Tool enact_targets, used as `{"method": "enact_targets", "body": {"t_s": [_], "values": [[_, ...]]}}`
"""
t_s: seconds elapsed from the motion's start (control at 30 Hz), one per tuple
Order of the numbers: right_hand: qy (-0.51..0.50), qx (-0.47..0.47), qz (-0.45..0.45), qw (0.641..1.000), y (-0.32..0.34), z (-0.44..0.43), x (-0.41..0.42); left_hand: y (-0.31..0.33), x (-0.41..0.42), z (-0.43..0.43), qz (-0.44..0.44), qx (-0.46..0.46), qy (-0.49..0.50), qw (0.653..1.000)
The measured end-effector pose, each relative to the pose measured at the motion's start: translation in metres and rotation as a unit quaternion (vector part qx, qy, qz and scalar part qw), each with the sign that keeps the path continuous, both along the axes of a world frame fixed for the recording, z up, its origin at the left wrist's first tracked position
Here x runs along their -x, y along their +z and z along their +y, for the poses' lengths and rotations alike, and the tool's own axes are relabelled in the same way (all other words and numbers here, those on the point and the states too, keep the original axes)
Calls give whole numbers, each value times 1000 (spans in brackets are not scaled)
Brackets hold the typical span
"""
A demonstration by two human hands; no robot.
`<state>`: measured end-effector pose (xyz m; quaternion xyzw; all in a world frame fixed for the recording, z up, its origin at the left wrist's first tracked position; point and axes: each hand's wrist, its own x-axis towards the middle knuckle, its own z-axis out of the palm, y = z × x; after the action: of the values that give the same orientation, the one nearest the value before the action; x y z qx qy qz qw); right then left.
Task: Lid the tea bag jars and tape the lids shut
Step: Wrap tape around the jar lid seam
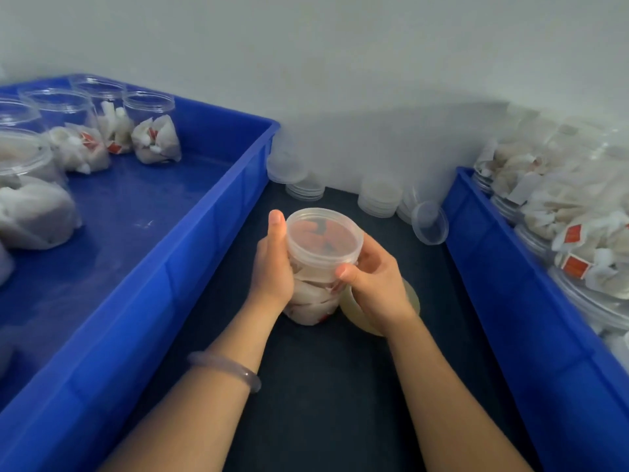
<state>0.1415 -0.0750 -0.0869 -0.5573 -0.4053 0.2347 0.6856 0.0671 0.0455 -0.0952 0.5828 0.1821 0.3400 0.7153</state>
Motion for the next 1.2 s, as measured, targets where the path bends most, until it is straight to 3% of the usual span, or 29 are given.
{"method": "enact_targets", "body": {"t_s": [0.17,0.33,0.43,0.53,0.67,0.83,1.07,1.2], "values": [[30,-41,122,991,-6,4,7,0,0,-2,-13,14,-4,1000],[27,-46,124,991,-5,4,7,-4,-1,0,-22,14,2,1000],[-38,-10,168,985,2,4,4,-5,-1,-2,-17,15,17,1000],[-113,58,104,986,22,9,4,-3,-1,-5,-17,17,46,999],[-189,36,94,977,35,30,22,1,0,-8,-5,29,68,997],[-337,9,75,939,32,45,31,4,3,-10,-3,19,81,997],[-337,11,78,938,32,43,35,9,11,-7,3,19,-1,1000],[-316,11,67,946,36,41,34,42,15,-1,-23,-70,70,995]]}}
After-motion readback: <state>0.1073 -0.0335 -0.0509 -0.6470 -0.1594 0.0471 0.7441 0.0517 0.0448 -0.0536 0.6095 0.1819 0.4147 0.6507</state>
